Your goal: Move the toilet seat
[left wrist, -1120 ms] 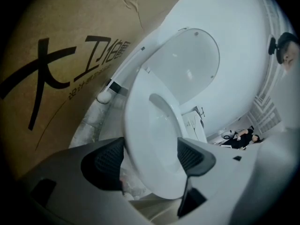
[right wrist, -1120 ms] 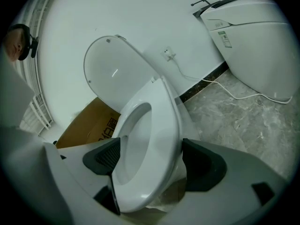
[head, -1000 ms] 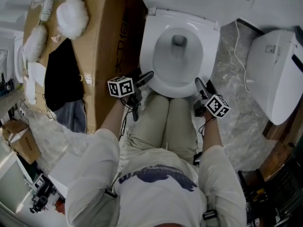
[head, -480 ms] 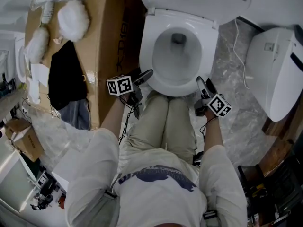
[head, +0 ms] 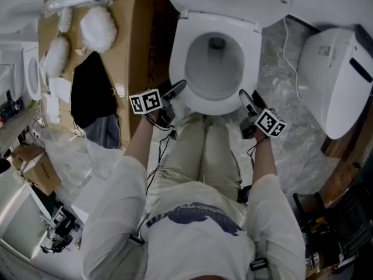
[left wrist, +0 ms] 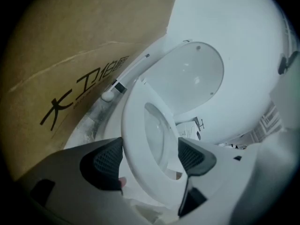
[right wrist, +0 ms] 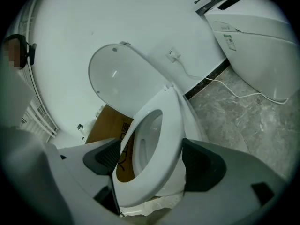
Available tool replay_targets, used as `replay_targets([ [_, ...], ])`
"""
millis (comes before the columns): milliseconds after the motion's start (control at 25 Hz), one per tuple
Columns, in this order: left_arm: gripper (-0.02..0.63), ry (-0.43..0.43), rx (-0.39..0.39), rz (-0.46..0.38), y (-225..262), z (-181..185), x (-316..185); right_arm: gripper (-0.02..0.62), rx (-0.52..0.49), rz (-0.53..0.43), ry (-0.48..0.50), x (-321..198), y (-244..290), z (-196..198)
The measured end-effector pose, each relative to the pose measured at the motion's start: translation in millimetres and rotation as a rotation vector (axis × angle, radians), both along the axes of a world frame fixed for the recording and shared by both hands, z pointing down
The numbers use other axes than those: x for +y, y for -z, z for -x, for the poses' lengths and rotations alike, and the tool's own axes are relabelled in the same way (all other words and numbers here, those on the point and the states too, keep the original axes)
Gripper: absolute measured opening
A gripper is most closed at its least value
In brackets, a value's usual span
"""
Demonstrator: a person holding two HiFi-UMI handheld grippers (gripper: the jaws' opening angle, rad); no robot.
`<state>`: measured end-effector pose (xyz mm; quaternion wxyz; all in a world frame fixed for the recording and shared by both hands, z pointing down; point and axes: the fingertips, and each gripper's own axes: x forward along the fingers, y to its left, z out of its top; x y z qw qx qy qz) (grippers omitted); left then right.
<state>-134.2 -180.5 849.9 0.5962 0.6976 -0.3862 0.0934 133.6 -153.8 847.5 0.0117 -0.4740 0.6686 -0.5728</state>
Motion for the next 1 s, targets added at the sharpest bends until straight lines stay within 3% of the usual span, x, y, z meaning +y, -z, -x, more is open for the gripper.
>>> replay_targets([
  [400, 0.350, 0.033, -0.031, 0.001, 60.1, -5.9, -19.5, 0.428, 0.004, 0.000, 0.045, -12.0, 53.7, -2.8],
  [800, 0.350, 0.102, -0.058, 0.011, 70.1, -5.9, -28.0, 0.438, 0.031, 0.008, 0.131, -17.1, 67.5, -0.3],
  [1000, 0.350, 0.118, -0.036, 0.014, 76.9, -5.8, -31.6, 0.437, 0.013, 0.012, 0.113, -19.7, 71.9, -1.5],
])
